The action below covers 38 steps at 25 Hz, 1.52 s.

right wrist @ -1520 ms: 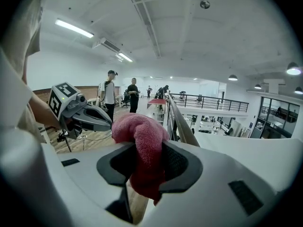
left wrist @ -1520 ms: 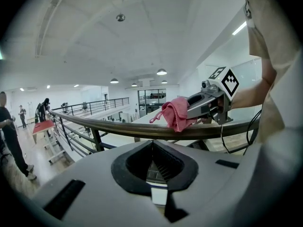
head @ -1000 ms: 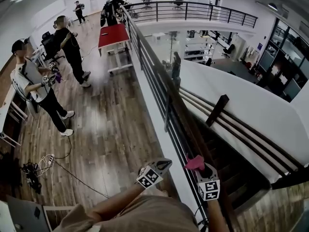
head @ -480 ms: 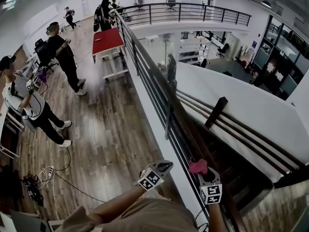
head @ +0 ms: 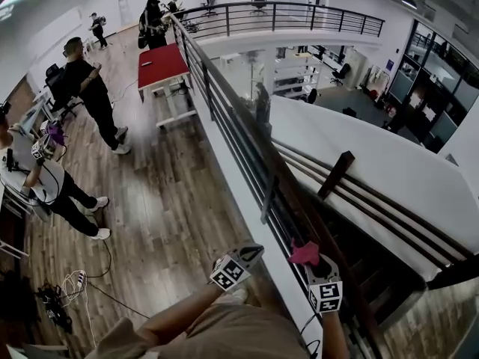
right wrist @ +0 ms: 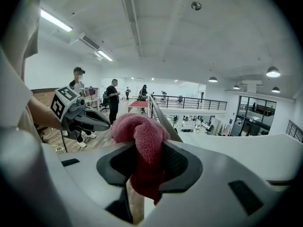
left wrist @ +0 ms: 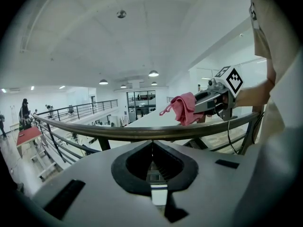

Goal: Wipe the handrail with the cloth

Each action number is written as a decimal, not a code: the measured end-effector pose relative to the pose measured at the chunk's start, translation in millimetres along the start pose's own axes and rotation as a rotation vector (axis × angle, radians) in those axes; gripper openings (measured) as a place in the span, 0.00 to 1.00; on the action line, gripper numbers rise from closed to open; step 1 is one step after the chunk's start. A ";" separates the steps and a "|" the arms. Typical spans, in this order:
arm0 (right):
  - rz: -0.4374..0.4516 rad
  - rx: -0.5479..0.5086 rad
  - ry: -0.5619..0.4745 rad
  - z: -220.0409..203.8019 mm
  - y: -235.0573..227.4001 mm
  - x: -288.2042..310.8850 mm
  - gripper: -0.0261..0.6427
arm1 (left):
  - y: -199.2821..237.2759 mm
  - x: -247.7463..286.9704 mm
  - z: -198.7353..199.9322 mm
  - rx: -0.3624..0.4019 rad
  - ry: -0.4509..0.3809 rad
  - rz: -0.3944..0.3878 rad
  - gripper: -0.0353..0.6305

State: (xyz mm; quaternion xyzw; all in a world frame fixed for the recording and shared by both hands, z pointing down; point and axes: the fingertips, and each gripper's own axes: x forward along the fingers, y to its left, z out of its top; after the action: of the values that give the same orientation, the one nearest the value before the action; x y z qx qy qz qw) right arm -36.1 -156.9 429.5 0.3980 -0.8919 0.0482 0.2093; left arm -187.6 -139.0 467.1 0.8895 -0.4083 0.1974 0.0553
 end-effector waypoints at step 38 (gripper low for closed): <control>-0.216 0.114 -0.012 -22.7 -34.0 -16.6 0.25 | -1.1 43.7 -2.2 0.069 0.023 -0.174 0.08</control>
State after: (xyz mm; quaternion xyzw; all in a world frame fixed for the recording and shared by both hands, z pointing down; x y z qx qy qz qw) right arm 6.2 -162.8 440.5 0.5032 -0.8409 0.0739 0.1851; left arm -161.7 -168.5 486.5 0.9207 -0.3220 0.2159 0.0460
